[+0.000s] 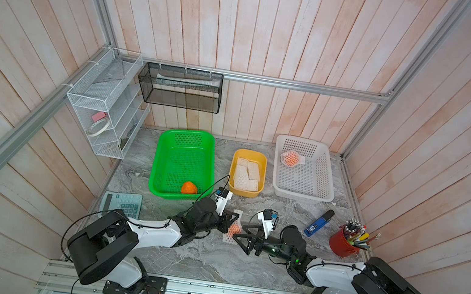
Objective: Remove foam nets from oranges
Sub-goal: Remove the foam net from the orange.
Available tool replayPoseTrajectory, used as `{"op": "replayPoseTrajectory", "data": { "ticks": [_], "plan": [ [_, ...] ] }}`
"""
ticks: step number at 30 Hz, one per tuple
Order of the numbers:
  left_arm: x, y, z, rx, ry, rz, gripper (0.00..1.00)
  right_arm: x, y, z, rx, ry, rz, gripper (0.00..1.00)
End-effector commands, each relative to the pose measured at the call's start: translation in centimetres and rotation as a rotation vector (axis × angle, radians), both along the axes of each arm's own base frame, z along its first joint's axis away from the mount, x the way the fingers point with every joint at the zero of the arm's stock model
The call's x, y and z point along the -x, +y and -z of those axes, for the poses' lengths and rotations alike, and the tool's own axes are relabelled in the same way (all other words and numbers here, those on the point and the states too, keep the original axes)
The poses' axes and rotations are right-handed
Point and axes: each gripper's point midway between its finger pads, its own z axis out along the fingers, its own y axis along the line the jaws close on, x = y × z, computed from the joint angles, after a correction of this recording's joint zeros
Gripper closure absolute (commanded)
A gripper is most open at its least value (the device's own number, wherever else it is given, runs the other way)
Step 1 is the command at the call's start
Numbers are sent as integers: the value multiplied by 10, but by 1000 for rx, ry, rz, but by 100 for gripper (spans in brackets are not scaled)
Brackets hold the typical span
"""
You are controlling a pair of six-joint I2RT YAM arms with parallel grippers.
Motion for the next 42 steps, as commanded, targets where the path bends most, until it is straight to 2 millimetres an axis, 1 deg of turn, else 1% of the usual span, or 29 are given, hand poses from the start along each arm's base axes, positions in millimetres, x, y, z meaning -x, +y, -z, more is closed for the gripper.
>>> {"op": "replayPoseTrajectory", "data": {
  "ticks": [1,4,7,13,16,18,21,26,32,39,42],
  "plan": [
    [-2,1,-41,103,-179,-35,100,-9,5,-10,-37,-68,-14,2],
    [7,7,-47,128,-223,-32,100,-8,8,-8,-49,-76,-41,2],
    [14,6,-49,144,-245,-4,100,-6,12,-14,-80,-106,-71,2],
    [21,6,-43,147,-257,8,100,-7,17,-21,-104,-149,-96,3],
    [24,4,-41,143,-263,17,100,-10,21,-17,-80,-146,-106,3],
    [25,4,-41,140,-267,16,100,-10,24,-11,-64,-132,-117,6],
    [26,4,-43,140,-274,22,100,-11,23,-3,-51,-122,-110,9],
    [30,3,-39,130,-271,46,100,-15,17,-2,-48,-129,-83,16],
    [36,2,-34,122,-261,75,100,-16,17,-6,-24,-163,-88,15],
    [37,1,-29,120,-255,82,100,-16,15,-3,-6,-149,-99,15],
    [38,0,-31,126,-258,84,100,-14,15,0,-6,-135,-115,18]
  ]
}}
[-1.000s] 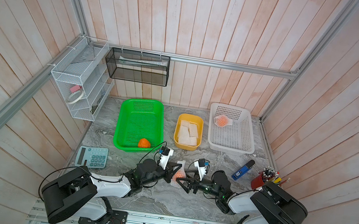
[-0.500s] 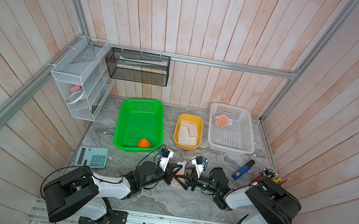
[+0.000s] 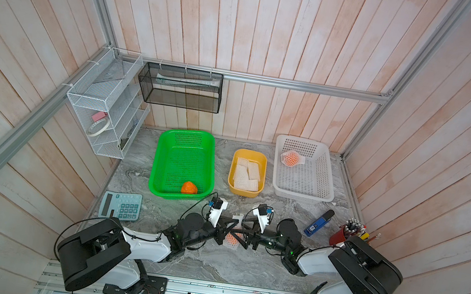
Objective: Remove foam nets from oranges
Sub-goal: Remove the foam net from the orange.
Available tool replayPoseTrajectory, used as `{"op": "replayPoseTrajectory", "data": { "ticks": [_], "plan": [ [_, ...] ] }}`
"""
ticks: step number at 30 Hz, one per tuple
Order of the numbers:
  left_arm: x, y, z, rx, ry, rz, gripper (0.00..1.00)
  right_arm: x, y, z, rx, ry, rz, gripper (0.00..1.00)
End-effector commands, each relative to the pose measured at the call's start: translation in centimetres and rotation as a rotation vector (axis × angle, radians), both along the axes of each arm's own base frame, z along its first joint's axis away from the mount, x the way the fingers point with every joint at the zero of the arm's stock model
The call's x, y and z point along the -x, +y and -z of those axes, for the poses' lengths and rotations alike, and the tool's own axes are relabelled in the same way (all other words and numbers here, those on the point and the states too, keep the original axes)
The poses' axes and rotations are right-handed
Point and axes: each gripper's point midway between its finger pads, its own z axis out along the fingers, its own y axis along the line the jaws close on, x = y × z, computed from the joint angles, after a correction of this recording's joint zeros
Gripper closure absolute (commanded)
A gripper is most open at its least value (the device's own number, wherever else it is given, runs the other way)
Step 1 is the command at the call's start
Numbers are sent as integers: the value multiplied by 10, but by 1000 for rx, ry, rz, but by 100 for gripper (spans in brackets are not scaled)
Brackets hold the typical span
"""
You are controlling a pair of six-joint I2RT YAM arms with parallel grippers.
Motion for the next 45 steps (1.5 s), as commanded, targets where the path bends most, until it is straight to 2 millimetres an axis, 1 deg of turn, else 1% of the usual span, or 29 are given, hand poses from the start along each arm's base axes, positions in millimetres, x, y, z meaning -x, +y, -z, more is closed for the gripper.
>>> {"op": "replayPoseTrajectory", "data": {
  "ticks": [1,2,4,7,9,12,13,15,17,19,22,25,27,28,29,30,33,35,37,39,41,42,43,45],
  "plan": [
    [4,-3,-3,13,-25,23,100,2,2,0,4,-3,-31,19],
    [4,-3,-3,13,-25,21,100,3,2,2,5,0,-33,21],
    [4,-3,-4,14,-28,23,100,2,1,3,4,6,-29,27],
    [6,-4,-7,21,-36,32,100,3,2,-1,-11,1,-37,37],
    [9,-4,-9,33,-41,45,100,2,2,-4,-16,-10,-29,38],
    [16,-7,-15,61,-54,84,100,0,1,-7,-17,-25,-21,44],
    [18,-8,-16,68,-53,100,100,-1,1,-8,-16,-28,-17,44],
    [23,-10,-19,86,-56,126,97,-2,1,-9,-8,-41,-13,44],
    [27,-11,-21,106,-52,148,90,-5,0,-10,3,-50,3,44],
    [29,-13,-20,116,-40,163,83,-5,0,-12,7,-60,2,47],
    [31,-10,-22,141,-29,161,67,-6,0,-13,20,-71,4,55],
    [33,-8,-31,172,-29,159,45,-8,-1,-12,34,-76,13,56],
    [34,-3,-37,185,-31,143,34,-8,-2,-11,46,-82,18,57],
    [33,0,-38,187,-29,130,30,-8,-3,-11,47,-83,21,57],
    [32,2,-42,190,-30,123,27,-8,-4,-11,49,-88,26,60],
    [33,4,-42,184,-24,122,26,-8,-4,-11,54,-93,26,64],
    [37,11,-48,185,-23,123,21,-8,-5,-14,55,-119,26,67],
    [41,13,-45,160,-10,135,20,-9,-6,-16,55,-140,36,68],
    [44,16,-38,138,14,135,20,-11,-8,-17,52,-153,53,73],
    [46,23,-29,127,36,113,20,-13,-6,-15,68,-157,47,80],
    [50,31,-22,138,46,104,19,-12,-4,-13,78,-162,31,91],
    [51,34,-14,124,58,96,19,-12,-4,-13,75,-167,26,96],
    [51,36,-6,99,72,87,19,-11,-4,-13,73,-173,24,99],
    [52,40,12,52,102,78,18,-9,-5,-14,63,-193,21,100]
  ]
}}
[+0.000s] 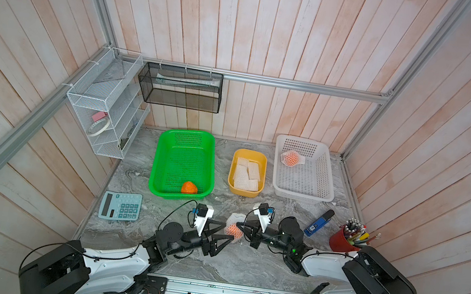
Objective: Remove foam nets from oranges
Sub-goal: Remove the foam net from the orange.
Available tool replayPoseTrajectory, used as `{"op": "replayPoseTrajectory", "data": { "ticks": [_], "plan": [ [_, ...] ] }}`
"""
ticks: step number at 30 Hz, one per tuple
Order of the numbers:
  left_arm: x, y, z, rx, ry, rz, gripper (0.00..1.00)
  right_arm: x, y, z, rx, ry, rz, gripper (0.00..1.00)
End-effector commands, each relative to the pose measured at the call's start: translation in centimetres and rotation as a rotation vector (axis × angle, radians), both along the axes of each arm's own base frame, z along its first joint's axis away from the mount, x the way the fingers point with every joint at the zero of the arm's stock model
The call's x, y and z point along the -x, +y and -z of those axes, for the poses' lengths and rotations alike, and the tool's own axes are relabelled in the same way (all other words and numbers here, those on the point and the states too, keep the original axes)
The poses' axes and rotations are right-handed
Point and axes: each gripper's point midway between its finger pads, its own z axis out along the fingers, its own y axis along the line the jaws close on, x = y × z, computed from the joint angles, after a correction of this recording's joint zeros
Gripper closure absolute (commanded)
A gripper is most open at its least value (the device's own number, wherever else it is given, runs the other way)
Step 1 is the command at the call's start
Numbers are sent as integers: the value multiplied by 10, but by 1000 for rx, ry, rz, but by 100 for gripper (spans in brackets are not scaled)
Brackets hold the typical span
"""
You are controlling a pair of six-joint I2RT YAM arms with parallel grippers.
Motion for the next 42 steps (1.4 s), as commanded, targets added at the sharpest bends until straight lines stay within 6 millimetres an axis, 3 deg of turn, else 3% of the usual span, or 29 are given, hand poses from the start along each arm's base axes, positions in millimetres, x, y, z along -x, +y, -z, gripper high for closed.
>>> {"op": "replayPoseTrajectory", "data": {
  "ticks": [1,8,20,23,29,36,42],
  "plan": [
    [-1,8,34,-89,70,-31,18,-2,0,-6,-13,-58,-3,100],
    [-7,10,56,-117,118,-61,15,6,3,-6,-22,-76,-56,100],
    [-19,-1,38,-101,3,-36,13,22,9,4,-12,-35,-144,100],
    [-22,-4,45,-139,-3,-32,15,24,11,2,-20,-37,-158,100],
    [-23,-11,47,-128,-16,10,31,31,14,-1,-30,-32,-196,100],
    [-26,-11,41,-94,-37,13,66,35,15,-3,-27,-34,-219,100],
    [-22,-16,31,-73,-55,54,87,30,15,0,-14,-29,-202,99]
  ]
}}
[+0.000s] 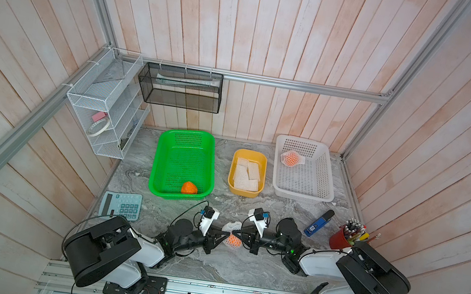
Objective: Remove foam nets from oranges
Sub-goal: Remove the foam net from the orange.
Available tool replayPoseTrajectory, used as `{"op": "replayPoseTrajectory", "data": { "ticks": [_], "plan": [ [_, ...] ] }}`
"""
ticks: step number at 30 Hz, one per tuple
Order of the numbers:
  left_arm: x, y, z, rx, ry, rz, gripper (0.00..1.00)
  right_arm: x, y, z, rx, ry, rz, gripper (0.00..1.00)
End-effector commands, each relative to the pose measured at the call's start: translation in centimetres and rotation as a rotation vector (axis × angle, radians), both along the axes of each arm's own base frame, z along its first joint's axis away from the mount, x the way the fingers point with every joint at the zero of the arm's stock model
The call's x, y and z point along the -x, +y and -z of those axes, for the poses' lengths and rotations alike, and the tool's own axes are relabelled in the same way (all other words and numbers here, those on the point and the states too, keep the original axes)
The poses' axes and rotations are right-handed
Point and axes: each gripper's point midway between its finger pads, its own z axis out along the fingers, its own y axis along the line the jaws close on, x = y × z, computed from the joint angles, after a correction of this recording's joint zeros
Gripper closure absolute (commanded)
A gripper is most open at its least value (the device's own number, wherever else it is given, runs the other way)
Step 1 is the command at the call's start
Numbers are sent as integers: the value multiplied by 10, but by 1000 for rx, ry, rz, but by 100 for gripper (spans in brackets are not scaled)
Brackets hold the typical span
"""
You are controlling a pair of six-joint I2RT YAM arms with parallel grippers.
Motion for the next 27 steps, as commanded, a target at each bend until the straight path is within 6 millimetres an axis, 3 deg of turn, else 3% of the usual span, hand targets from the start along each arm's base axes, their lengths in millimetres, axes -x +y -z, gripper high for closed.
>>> {"op": "replayPoseTrajectory", "data": {
  "ticks": [1,4,7,10,18,24,27],
  "plan": [
    [2,-10,-24,62,-56,49,90,-2,4,-4,-3,-11,-13,95],
    [0,-8,-22,55,-47,35,99,-4,0,-6,-14,4,-11,73],
    [-2,-6,-23,46,-48,16,100,-4,-9,-4,-14,-13,22,41],
    [-4,-8,-27,46,-58,17,100,0,-14,-2,0,-24,26,28],
    [-5,-17,-24,36,-49,51,100,-9,-16,15,62,-23,72,26],
    [-2,-19,-23,31,-55,65,100,-16,-13,18,59,-26,92,42],
    [-1,-18,-23,29,-57,61,100,-18,-12,20,52,-21,94,55]
  ]
}}
